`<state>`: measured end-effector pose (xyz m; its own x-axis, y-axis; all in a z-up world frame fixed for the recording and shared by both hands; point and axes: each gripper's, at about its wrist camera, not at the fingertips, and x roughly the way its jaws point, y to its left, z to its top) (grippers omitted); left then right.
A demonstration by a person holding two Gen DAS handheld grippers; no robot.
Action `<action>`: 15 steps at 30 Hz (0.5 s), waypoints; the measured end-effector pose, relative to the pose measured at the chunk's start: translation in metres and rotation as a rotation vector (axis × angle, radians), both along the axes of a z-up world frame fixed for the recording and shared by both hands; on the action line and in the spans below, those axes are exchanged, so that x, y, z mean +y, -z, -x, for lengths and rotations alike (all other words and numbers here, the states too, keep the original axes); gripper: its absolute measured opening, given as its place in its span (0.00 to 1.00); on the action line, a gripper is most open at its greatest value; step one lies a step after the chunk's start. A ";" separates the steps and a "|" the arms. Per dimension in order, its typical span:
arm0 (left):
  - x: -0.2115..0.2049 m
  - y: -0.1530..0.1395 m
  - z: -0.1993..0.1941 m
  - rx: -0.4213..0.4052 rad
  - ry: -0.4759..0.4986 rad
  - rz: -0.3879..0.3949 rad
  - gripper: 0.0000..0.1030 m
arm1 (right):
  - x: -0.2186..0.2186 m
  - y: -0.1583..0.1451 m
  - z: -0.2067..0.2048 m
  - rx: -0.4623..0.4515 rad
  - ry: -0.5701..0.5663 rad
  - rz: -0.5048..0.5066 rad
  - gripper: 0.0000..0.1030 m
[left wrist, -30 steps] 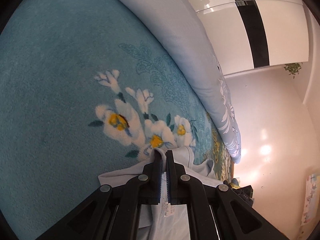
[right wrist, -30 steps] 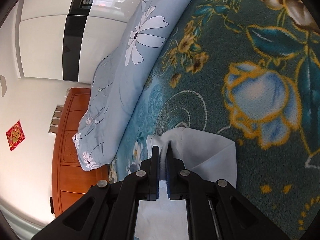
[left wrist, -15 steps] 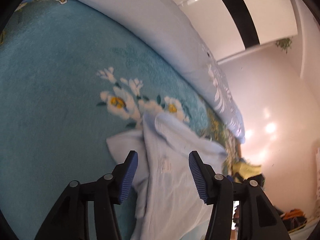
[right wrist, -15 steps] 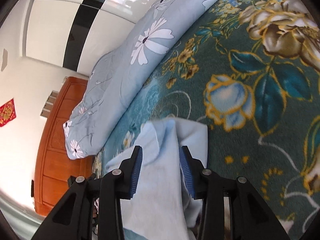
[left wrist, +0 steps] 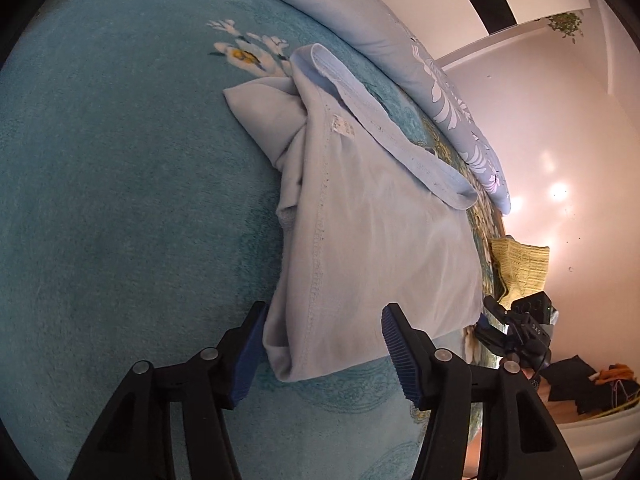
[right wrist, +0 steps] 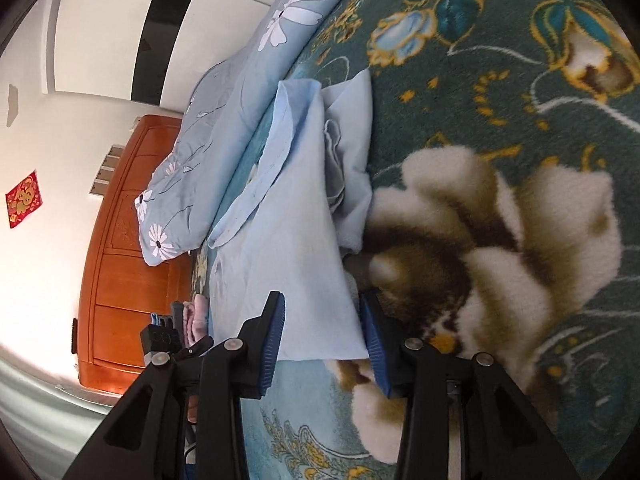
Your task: Fold clothes
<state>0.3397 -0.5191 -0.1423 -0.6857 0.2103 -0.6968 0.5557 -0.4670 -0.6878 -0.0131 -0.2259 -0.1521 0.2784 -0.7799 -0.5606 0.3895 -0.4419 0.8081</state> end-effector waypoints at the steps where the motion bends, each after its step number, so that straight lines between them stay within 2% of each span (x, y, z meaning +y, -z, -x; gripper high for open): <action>1: -0.001 0.001 0.000 0.010 -0.012 -0.010 0.57 | -0.001 0.000 -0.002 0.004 0.003 0.007 0.40; 3: -0.002 0.003 -0.001 0.022 -0.020 -0.023 0.40 | 0.000 0.000 -0.003 -0.005 0.014 0.029 0.40; 4: -0.002 0.005 -0.002 0.017 -0.024 -0.024 0.35 | 0.001 0.000 -0.003 -0.012 0.026 0.036 0.38; 5: -0.002 0.007 -0.004 0.011 -0.033 -0.024 0.21 | 0.002 0.001 -0.003 -0.017 0.036 0.038 0.31; 6: -0.002 0.008 -0.005 0.009 -0.044 -0.027 0.07 | 0.003 0.002 -0.003 -0.023 0.042 0.034 0.15; 7: -0.003 0.010 -0.008 0.019 -0.061 -0.039 0.06 | 0.003 0.004 -0.002 -0.030 0.044 0.032 0.09; 10: -0.004 0.006 -0.017 0.062 -0.096 -0.070 0.04 | 0.008 0.001 -0.003 -0.039 0.059 0.040 0.07; 15: 0.011 -0.017 -0.036 0.085 -0.080 -0.043 0.04 | 0.022 -0.023 -0.021 -0.018 0.037 0.094 0.06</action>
